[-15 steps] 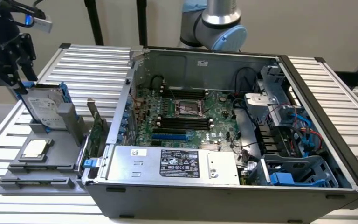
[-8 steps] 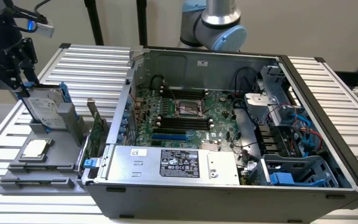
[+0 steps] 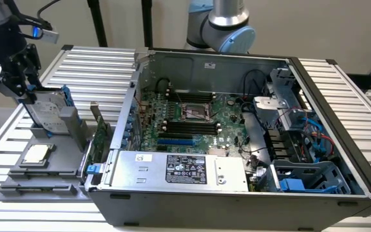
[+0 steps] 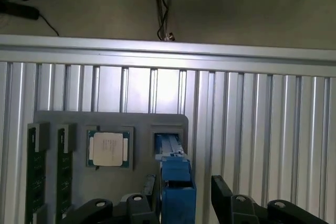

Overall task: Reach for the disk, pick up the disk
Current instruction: 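Pick up the disk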

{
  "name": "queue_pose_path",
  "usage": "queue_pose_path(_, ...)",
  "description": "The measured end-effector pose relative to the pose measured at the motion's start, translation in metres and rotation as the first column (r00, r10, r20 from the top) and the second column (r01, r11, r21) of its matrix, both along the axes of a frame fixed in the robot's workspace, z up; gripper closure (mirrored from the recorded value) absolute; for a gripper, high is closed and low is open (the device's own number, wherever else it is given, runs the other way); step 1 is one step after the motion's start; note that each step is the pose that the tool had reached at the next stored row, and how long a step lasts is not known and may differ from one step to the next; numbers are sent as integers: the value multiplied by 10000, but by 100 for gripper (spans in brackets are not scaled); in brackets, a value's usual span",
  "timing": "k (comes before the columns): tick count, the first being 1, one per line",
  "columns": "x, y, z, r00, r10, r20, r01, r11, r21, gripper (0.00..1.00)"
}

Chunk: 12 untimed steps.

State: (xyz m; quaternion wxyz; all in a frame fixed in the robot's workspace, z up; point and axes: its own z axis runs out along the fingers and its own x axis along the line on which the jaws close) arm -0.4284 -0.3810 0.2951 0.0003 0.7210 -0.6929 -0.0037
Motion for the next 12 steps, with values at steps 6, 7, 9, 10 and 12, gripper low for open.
queue_pose_path(6,-22,0,-18,10000,75,1,-75,10000,0,46)
queue_pose_path(7,-23,-1,-21,10000,75,1,-75,10000,0,46)
queue_pose_path(9,-25,-3,-26,10000,74,2,-74,10000,0,46)
queue_pose_path(10,-25,-4,-27,10000,73,1,-73,10000,0,46)
queue_pose_path(12,-25,-7,-31,10000,73,4,-73,10000,-1,46)
